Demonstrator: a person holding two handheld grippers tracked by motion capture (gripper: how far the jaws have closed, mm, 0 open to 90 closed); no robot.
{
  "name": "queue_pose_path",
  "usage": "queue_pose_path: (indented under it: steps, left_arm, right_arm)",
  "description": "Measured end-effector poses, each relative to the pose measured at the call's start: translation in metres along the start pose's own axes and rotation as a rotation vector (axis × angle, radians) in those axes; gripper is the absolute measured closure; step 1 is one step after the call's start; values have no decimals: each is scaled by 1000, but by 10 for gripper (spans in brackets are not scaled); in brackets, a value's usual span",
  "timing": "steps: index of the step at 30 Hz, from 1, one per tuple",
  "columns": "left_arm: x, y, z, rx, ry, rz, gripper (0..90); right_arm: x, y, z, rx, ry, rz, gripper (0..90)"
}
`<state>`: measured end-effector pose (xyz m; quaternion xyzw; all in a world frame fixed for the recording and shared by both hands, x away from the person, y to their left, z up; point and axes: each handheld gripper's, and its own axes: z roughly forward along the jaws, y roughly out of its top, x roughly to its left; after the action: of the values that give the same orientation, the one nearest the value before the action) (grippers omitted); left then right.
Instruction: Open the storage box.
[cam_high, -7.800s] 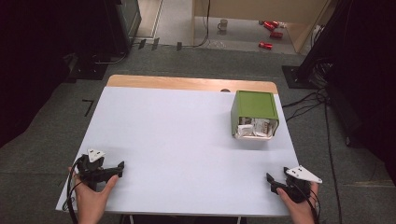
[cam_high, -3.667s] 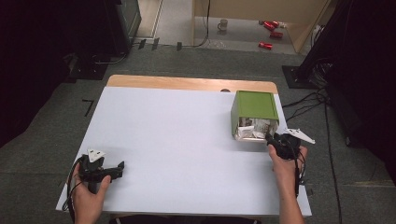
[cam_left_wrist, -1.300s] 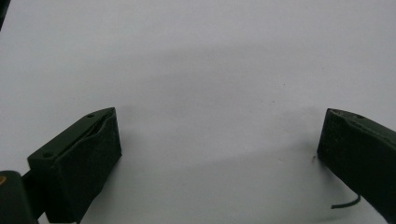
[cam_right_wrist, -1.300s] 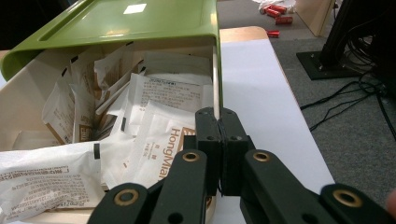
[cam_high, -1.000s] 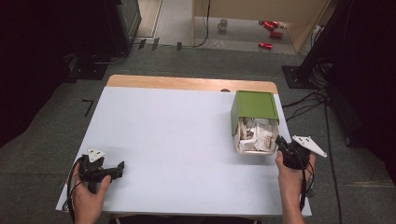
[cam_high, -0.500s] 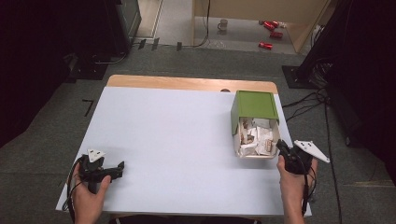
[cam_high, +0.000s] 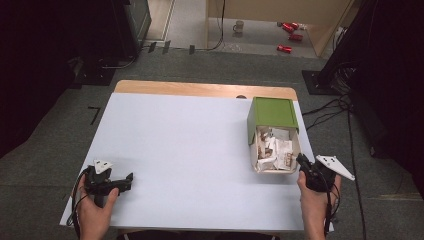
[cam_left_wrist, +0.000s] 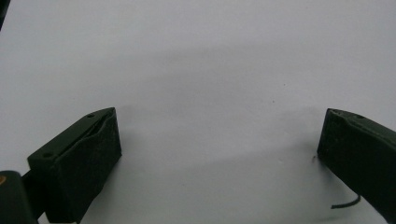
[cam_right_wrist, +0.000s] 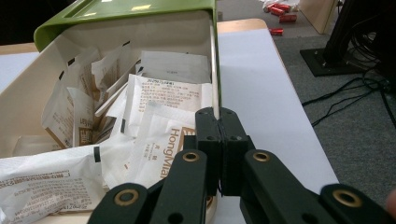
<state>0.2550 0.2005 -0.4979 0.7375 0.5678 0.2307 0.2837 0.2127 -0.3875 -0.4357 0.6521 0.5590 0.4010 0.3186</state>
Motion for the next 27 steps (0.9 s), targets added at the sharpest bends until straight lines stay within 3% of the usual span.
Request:
queue_pose_path:
  steps: [27]
  left_arm:
    - [0,0,0,0,0,0,0]
  right_arm:
    - [0,-9,-9,-22,10,-2,885]
